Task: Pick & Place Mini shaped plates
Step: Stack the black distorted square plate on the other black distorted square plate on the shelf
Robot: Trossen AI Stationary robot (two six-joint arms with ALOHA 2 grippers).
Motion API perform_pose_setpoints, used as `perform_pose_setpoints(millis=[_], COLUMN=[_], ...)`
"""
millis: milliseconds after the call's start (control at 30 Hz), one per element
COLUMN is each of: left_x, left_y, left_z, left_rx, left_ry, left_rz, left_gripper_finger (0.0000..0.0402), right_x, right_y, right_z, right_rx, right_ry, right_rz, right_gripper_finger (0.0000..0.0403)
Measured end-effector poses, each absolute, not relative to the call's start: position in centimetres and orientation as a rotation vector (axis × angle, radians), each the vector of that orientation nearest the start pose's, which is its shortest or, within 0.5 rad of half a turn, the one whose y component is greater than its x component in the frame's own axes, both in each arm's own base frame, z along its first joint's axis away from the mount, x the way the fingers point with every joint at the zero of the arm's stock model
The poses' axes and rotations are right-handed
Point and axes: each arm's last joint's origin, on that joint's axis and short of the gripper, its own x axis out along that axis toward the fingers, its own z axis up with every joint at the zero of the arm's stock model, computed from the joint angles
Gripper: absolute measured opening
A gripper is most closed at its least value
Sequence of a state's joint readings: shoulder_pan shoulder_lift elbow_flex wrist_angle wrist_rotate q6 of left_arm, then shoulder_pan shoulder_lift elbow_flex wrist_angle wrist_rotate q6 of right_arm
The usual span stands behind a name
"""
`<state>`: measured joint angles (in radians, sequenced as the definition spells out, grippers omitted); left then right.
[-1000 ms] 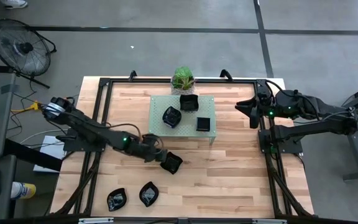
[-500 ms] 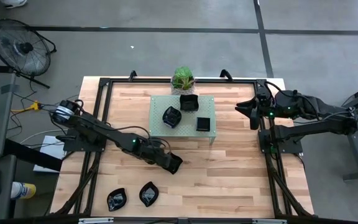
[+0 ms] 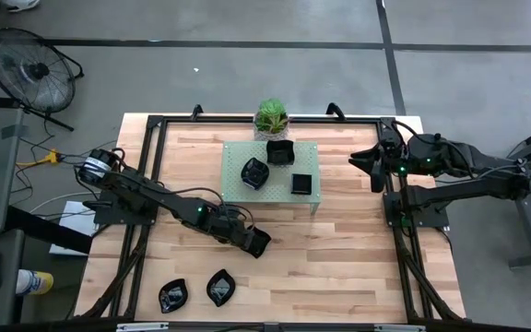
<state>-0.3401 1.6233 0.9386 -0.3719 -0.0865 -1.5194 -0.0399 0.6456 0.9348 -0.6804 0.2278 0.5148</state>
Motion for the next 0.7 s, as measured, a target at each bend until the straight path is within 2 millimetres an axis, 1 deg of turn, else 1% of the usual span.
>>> perform_pose_setpoints(millis=[267, 367, 533, 600, 700], left_x=[29.6, 29.9, 29.7, 29.7, 29.7], left_y=[-10.3, -10.4, -10.3, -10.3, -10.3], left_z=[16.4, 16.3, 16.2, 16.2, 16.2], left_rx=[-1.135, -1.146, -1.146, -1.148, -1.148], left_ry=[1.004, 0.991, 1.004, 1.001, 0.999], left_rz=[0.563, 0.563, 0.583, 0.584, 0.584], left_gripper_finger=[0.0136, 0.0136, 0.0135, 0.0128, 0.0107], right_x=[11.5, 11.5, 11.5, 11.5, 11.5], right_y=[-1.1, -1.1, -1.1, -1.1, -1.1], right_z=[35.3, 35.3, 35.3, 35.3, 35.3], right_rx=[0.468, 0.468, 0.468, 0.468, 0.469], right_ry=[0.317, 0.318, 0.318, 0.319, 0.32], right_rz=[-0.359, -0.359, -0.359, -0.359, -0.356], right_gripper_finger=[0.0099, 0.0099, 0.0099, 0.0099, 0.0099])
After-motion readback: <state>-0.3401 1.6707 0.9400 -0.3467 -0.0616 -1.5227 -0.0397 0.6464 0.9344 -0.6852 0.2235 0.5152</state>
